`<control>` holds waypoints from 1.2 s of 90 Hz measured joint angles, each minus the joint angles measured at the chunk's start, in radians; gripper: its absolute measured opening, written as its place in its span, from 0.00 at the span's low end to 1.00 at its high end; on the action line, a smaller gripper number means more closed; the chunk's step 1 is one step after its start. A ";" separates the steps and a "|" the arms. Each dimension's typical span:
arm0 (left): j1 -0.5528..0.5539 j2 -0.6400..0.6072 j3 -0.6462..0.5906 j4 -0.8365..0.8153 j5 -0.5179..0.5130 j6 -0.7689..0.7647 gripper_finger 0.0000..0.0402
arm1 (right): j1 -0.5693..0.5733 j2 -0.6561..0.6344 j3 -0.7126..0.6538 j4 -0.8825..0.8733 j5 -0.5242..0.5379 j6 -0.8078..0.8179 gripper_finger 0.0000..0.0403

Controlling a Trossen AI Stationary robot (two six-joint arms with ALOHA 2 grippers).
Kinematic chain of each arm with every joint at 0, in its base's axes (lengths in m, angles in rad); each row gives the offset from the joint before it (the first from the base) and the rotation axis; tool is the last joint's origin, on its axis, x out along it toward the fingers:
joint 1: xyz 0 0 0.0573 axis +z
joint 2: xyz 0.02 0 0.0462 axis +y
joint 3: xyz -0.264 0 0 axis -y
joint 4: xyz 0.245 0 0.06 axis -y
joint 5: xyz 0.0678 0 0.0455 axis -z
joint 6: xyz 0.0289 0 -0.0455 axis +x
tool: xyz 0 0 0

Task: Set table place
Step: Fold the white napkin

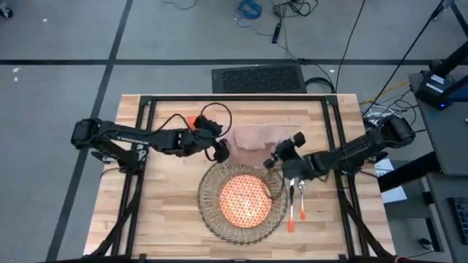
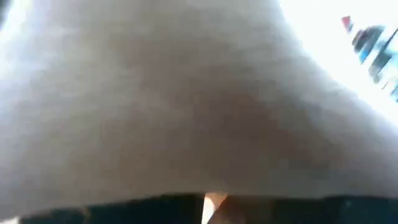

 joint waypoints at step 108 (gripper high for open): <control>0.208 -0.051 -0.002 -0.141 0.531 -0.106 0.68 | -0.223 -0.101 0.001 -0.050 -0.790 -0.021 0.55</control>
